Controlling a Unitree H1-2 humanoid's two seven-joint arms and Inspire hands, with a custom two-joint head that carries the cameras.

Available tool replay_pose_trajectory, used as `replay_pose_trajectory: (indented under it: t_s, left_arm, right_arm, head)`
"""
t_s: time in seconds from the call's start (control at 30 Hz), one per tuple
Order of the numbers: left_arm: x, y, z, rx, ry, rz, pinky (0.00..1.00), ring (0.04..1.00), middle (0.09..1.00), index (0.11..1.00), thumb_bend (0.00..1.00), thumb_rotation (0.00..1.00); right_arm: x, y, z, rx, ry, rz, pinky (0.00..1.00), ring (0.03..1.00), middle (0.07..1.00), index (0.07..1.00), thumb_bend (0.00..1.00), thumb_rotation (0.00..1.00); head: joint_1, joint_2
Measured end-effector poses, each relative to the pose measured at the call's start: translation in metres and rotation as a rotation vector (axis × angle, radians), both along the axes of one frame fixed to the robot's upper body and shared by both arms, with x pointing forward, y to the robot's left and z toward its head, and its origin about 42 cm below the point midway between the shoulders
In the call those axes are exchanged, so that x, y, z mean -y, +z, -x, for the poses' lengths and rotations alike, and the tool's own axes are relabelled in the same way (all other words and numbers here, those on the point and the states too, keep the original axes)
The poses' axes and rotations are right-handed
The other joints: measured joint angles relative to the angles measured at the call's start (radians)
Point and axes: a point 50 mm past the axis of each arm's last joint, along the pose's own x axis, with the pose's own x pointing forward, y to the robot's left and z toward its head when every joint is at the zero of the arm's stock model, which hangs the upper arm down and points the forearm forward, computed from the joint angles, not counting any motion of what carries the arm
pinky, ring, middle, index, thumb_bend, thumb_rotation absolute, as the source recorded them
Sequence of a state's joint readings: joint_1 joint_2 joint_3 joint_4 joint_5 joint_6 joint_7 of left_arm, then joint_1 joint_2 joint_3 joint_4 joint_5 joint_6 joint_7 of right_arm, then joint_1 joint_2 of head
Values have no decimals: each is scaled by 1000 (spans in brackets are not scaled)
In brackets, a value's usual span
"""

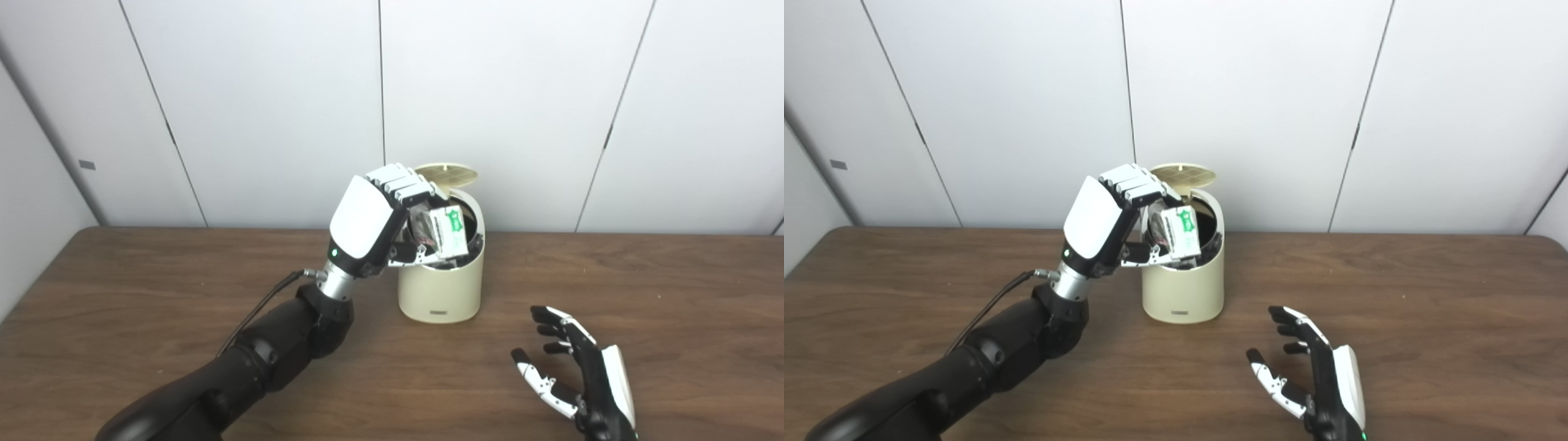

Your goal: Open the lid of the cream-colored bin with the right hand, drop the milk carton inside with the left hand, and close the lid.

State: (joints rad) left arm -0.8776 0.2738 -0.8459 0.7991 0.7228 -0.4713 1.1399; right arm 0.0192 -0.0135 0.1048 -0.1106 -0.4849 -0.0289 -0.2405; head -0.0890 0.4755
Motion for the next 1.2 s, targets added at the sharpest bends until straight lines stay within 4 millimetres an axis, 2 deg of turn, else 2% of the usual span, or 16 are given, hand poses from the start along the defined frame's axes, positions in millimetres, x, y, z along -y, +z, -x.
replay_pose_trajectory:
  t_s: [0.2, 0.57, 0.93, 1.03, 1.07, 1.1, 1.13, 1.17, 1.2]
  left_arm:
    - [1, -2, 0, -20, 3, 18, 535, 518, 450, 470, 502, 0]
    - [11, -7, 2, -46, 0, 40, 541, 521, 447, 472, 502, 0]
    - [14, -10, 1, -70, 6, 55, 541, 522, 445, 479, 502, 0]
    - [14, -10, 1, -81, 5, 55, 552, 506, 467, 476, 504, 0]
    - [14, -10, 1, -90, 4, 52, 575, 526, 510, 484, 511, 39]
    - [14, -10, 0, -107, -1, 47, 603, 551, 552, 547, 795, 217]
    - [13, -9, 0, -119, -6, 36, 636, 585, 603, 611, 945, 366]
    - [12, -9, 0, -134, -14, 17, 641, 591, 610, 620, 957, 384]
    - [10, -9, 0, -147, -21, 0, 654, 608, 638, 653, 983, 463]
  right_arm:
    - [-1, 0, 0, 0, 2, 0, 633, 740, 761, 742, 240, 221]
    - [-3, -1, 0, 2, 3, 3, 640, 743, 762, 749, 238, 262]
    - [-6, -1, 0, 6, 3, -5, 637, 738, 754, 742, 241, 230]
    - [-6, -1, 0, 7, 3, -6, 637, 735, 754, 742, 242, 233]
    - [-6, -1, -1, 7, 2, -6, 640, 738, 755, 743, 239, 233]
    - [-6, -1, -1, 7, 2, -6, 638, 737, 754, 741, 235, 219]
    - [-6, -1, -1, 7, 3, -5, 639, 739, 755, 742, 231, 210]
    - [-6, -1, -1, 7, 3, -5, 640, 740, 755, 743, 231, 210]
    - [-6, -1, -1, 7, 4, -5, 640, 741, 756, 743, 230, 205]
  head:
    - [-6, -2]
    - [-15, -3]
    - [-20, -2]
    - [-17, 0]
    - [-17, 0]
    - [-17, -2]
    - [-17, -2]
    - [-17, -2]
    - [-15, 0]
